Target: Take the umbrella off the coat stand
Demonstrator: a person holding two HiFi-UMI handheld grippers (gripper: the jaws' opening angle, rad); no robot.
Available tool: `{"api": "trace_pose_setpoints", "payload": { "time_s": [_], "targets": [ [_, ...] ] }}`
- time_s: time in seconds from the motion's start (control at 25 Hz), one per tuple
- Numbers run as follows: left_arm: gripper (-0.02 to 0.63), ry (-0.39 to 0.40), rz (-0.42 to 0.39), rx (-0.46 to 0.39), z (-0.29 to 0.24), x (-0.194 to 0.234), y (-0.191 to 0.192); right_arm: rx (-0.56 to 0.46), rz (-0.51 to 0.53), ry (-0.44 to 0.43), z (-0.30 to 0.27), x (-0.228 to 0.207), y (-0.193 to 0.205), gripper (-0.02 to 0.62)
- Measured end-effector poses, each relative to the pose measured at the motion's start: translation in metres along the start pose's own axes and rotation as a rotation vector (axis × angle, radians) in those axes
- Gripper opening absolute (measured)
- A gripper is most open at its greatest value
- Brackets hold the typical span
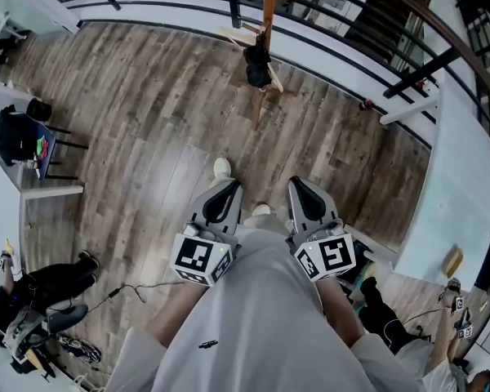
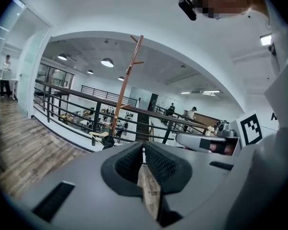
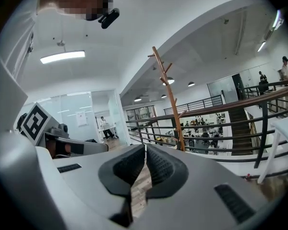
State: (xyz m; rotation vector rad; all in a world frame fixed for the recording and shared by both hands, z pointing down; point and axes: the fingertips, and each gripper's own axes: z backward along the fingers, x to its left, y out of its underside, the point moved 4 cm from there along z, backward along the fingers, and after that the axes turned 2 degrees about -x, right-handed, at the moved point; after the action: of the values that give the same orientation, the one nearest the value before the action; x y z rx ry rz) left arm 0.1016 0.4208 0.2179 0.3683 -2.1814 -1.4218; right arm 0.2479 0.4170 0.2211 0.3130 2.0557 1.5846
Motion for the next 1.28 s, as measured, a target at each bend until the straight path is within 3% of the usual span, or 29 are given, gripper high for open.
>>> {"api": "trace_pose_setpoints", "payload": {
  "time_s": [0.4,1.04,1.28],
  "targets": [
    [0.032,0.053,0.031,0.033,-0.047,0.07,-0.029,0.034,-0.023,0.057,-0.085,-0.008,-0.014,0.038],
    [0.032,0.149,0.069,0.011,-0.108,0.261,-0.123,0.068,-0.013,0.17,-0.285,0.015,-0.051,0.038],
    [0.032,0.209,0.07,0.018,-0.122,0.304,-0.135,0.061,-0.005,0.214,-0.326,0.029,-0.051,0.038]
  ]
}}
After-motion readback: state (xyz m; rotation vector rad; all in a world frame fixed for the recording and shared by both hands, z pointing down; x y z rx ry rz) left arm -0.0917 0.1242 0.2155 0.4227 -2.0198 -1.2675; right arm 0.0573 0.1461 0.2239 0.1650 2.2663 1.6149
